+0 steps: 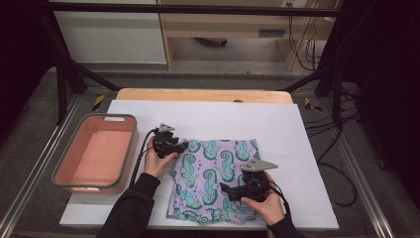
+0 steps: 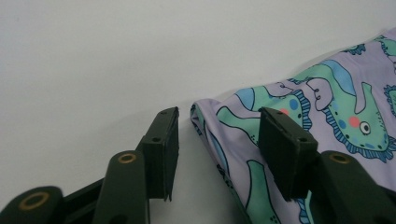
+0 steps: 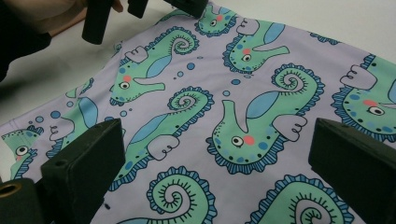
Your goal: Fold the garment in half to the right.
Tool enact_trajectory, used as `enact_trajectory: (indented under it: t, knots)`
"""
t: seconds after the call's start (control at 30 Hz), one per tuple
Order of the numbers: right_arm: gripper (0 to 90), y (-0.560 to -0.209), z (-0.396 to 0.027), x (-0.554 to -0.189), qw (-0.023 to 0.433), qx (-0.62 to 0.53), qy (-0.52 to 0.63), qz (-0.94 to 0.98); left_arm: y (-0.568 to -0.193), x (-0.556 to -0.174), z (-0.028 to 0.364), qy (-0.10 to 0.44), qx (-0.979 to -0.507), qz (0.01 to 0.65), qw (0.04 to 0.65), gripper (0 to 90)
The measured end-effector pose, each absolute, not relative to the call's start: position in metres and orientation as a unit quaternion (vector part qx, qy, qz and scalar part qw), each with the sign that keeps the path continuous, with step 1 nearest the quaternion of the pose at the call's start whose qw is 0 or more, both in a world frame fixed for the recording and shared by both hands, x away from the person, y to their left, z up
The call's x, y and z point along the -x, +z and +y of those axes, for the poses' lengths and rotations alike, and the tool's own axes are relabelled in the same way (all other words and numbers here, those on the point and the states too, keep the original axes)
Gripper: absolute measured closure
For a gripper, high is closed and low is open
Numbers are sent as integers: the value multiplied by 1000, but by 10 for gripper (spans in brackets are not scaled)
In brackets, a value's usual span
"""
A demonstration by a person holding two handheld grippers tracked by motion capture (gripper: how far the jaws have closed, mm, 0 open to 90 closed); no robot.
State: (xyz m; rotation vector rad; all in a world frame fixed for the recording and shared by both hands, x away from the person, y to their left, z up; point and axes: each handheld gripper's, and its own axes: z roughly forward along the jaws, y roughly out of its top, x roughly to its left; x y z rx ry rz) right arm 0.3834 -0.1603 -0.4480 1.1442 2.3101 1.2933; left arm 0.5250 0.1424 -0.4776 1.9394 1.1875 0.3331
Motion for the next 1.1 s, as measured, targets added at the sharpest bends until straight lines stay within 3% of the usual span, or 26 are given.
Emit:
enact_trajectory:
  t: [0.37, 0.8, 1.1]
  knots:
    - [52, -447, -154, -381, 121, -385, 447, 798, -480, -528, 129, 133, -783, 462, 395, 565]
    - [55, -450, -135, -376, 113, -371, 449, 805, -480, -526, 125, 150, -796, 447, 380, 795]
    - [46, -453, -117, -371, 111, -362, 443, 812, -480, -525, 121, 161, -803, 435, 374, 844]
